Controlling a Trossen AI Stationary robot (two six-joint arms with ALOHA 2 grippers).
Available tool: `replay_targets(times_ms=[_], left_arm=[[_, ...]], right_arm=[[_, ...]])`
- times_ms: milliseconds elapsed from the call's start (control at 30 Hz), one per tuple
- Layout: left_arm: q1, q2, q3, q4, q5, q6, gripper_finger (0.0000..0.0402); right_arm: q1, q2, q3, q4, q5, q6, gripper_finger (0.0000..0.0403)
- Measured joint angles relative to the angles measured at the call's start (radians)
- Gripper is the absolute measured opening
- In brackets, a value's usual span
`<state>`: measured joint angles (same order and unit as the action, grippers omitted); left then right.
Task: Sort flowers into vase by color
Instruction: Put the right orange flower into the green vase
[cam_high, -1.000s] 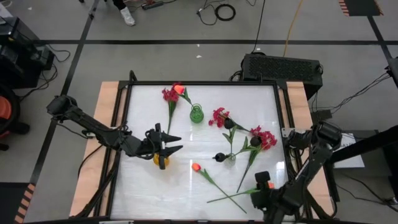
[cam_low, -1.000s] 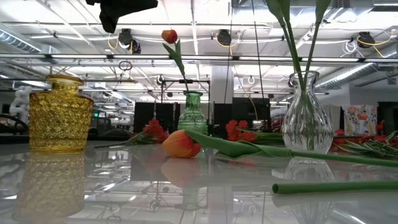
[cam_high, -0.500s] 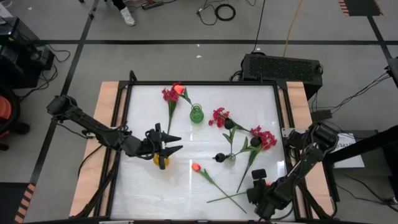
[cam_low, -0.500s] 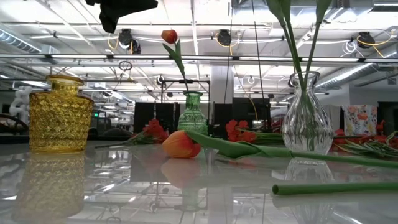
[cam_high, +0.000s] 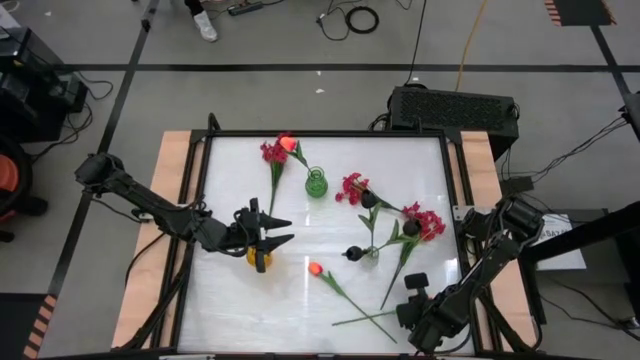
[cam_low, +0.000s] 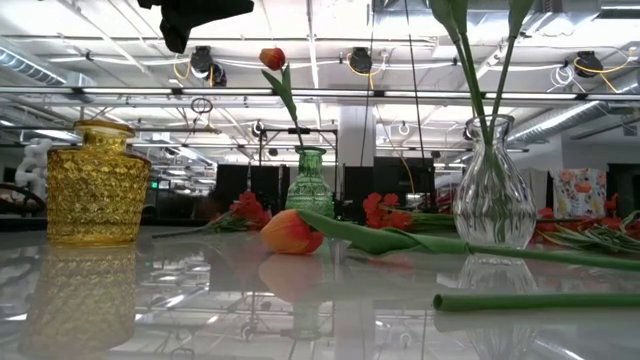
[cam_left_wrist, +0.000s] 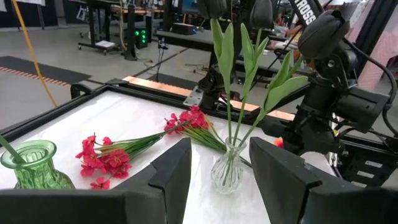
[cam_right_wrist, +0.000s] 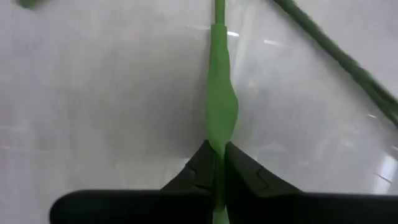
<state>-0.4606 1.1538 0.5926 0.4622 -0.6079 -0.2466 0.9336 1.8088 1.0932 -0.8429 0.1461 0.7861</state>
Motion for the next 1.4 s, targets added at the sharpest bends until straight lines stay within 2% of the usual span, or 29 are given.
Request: replay_targets(times_ms=[300, 567, 800, 1100, 1300, 1400], left_arm=[[0.0, 0.0, 0.0, 0.005, -0.003, 0.007, 0.0171], [0.0, 0.0, 0.0, 0.054, -0.004, 0.052, 0.0171], [0.0, 0.0, 0.0, 0.056, -0.007, 0.051, 0.0171], [0.0, 0.0, 0.0, 0.055, -0.007, 0.051, 0.0171], [0.0, 0.0, 0.0, 0.055, -0.007, 0.05, 0.0171], [0.0, 0.0, 0.0, 0.053, -0.007, 0.05, 0.0171]], right_arm=[[0.009, -0.064, 0.192, -0.287, 0.014, 0.056, 0.0003], [0.018, -0.127, 0.417, -0.428, 0.02, 0.058, 0.0002], [0.018, -0.134, 0.55, -0.533, 0.09, 0.03, 0.0002], [0.017, -0.134, 0.586, -0.593, 0.079, 0.026, 0.0002], [0.017, -0.134, 0.586, -0.73, -0.023, 0.176, 0.0002], [0.023, -0.138, 0.586, -0.715, -0.066, 0.193, 0.0002]])
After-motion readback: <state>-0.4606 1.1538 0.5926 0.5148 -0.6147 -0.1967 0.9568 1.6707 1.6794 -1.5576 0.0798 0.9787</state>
